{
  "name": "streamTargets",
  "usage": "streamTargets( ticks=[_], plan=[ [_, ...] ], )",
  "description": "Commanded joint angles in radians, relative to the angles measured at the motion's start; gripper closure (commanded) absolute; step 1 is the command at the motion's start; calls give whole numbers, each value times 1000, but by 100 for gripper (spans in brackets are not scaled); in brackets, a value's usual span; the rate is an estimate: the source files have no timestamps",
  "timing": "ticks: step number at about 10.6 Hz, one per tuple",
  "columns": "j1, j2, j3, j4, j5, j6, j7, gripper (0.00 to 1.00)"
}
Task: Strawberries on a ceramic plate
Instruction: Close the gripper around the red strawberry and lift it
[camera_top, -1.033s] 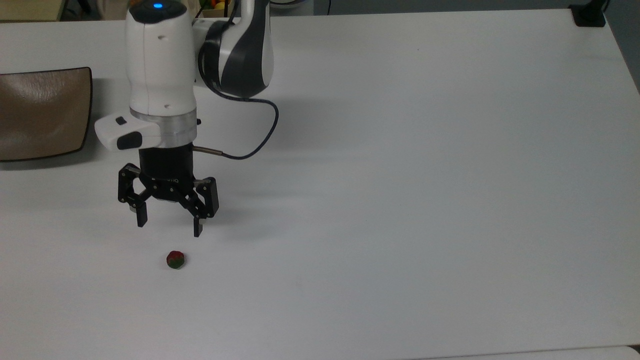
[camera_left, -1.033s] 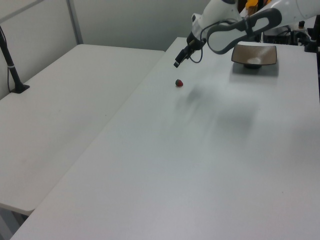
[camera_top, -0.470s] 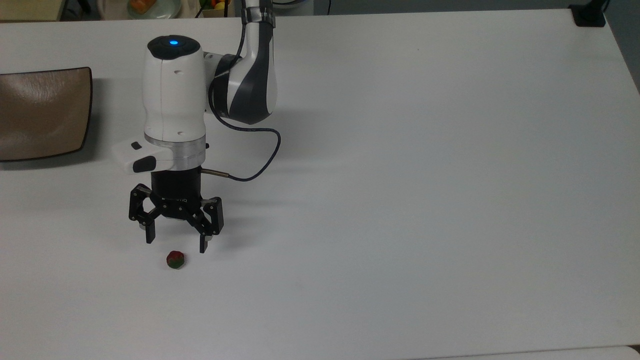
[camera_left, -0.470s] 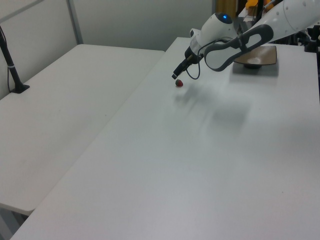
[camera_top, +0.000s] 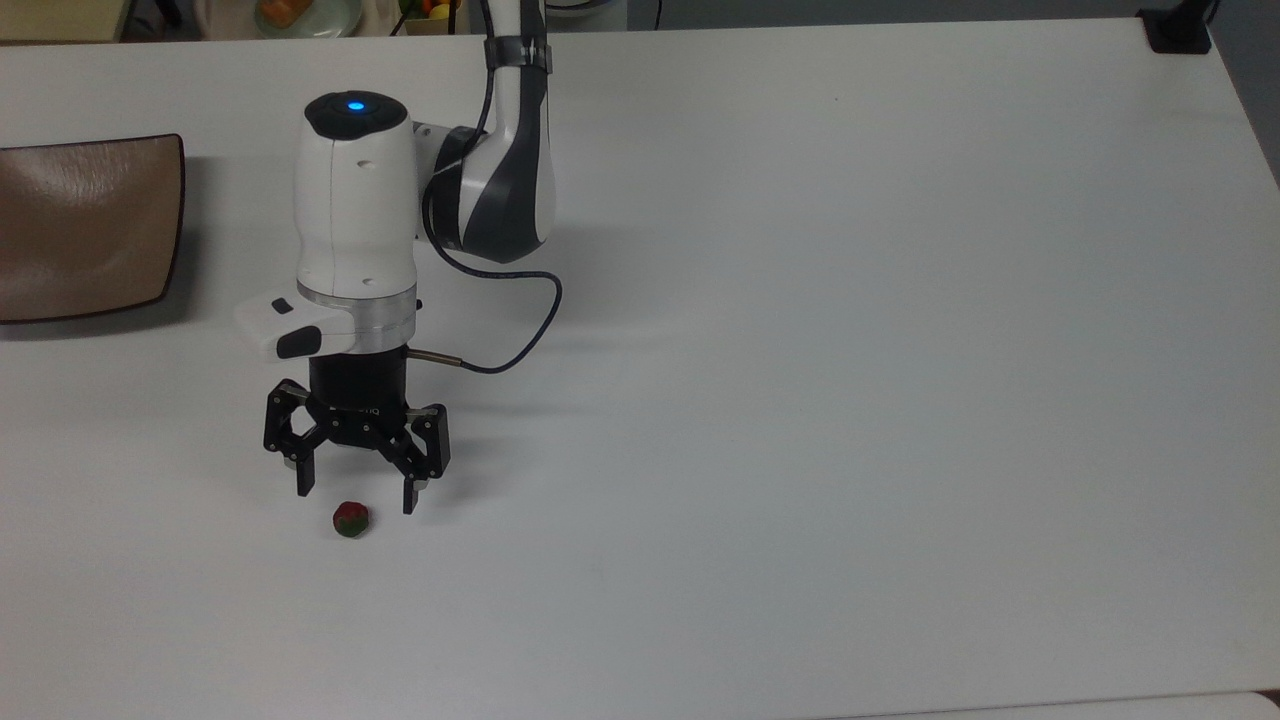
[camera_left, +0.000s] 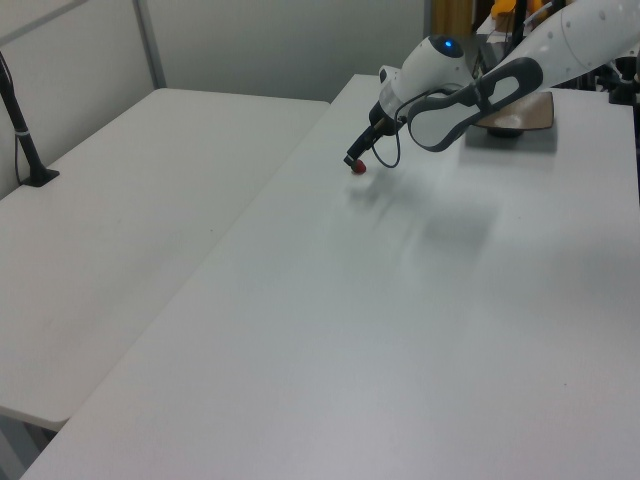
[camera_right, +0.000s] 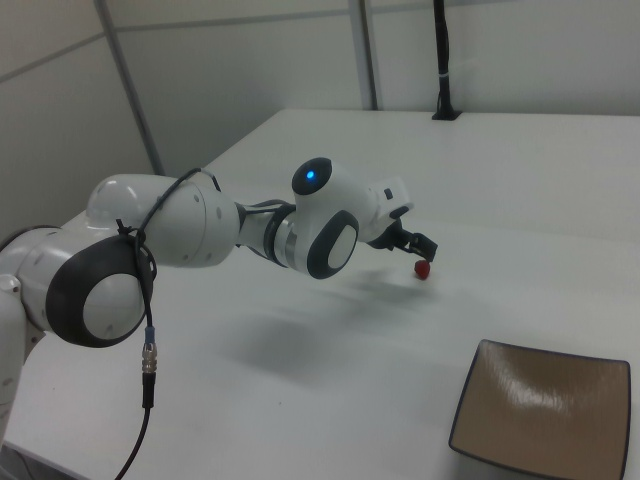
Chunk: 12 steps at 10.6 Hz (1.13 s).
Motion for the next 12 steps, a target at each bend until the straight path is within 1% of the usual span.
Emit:
streamTargets(
  ticks=[1, 3, 4, 7, 8, 9, 10, 11, 12],
  plan=[
    [-2, 50, -1, 26, 2, 58, -27, 0],
    [-2, 77, -1, 26, -4, 97, -27, 0],
    [-5, 79, -3, 28, -4, 105, -27, 2],
    [-7, 79, -3, 28, -4, 106, -28, 38],
    [-7, 79, -3, 28, -4, 106, -28, 51],
    [-7, 79, -3, 28, -7, 106, -28, 68],
    [-7, 79, -3, 28, -21, 106, -28, 81],
    [-8, 79, -3, 26, -36, 106, -28, 88],
    [-8, 79, -3, 26, -40, 106, -28, 91]
  ],
)
